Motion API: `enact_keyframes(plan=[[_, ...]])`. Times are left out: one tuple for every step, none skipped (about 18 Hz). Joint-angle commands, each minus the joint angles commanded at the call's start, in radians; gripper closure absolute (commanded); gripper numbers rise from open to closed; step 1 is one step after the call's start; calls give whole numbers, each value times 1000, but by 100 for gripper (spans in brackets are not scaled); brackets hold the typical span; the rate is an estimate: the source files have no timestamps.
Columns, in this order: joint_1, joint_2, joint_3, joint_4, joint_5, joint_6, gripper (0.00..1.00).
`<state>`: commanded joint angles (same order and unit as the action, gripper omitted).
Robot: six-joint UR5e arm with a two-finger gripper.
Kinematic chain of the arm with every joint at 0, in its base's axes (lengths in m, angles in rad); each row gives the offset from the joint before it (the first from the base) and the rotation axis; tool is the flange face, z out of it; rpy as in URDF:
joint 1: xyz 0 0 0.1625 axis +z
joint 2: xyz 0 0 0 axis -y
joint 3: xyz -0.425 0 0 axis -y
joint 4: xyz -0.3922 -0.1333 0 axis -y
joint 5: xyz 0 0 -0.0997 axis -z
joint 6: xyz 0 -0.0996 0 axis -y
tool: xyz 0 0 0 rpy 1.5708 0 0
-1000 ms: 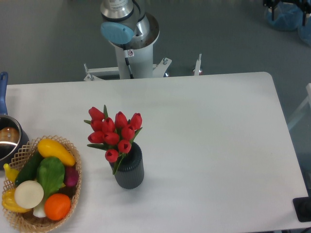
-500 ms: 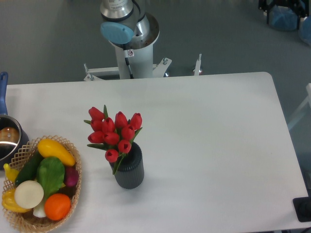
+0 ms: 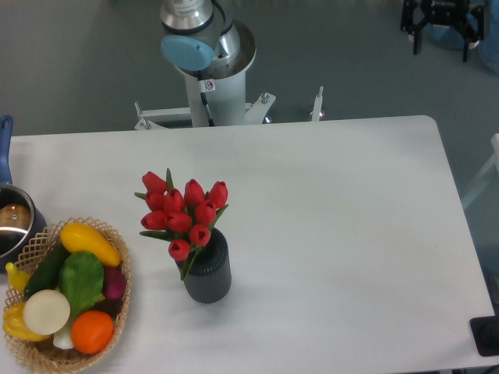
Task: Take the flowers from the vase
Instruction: 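Move the open gripper over the table toward the red tulip bouquet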
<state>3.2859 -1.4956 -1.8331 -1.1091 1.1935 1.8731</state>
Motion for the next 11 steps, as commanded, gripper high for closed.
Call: enact_keyframes(plan=[[-9,-3,0,0,-2,-27,0],[-23,-5,0,0,-2,-54,0],[-38,-6,-2,0,0,-69,0],[-55,-8,-9,0,0,-72,0],[-74,-9,-20,0,-2,-72,0],[-89,-12,-31,0,-3,-75,0],[-107,-17,-40,-5,-3,-92,0],[-129,-23,-41,-6,-17,-135,0],[-149,-38,-34,-3,-53,-190,0],[-164,-58,-20,5,-107,-236,0],[-179,-74,-15,18,-144,-267,0]])
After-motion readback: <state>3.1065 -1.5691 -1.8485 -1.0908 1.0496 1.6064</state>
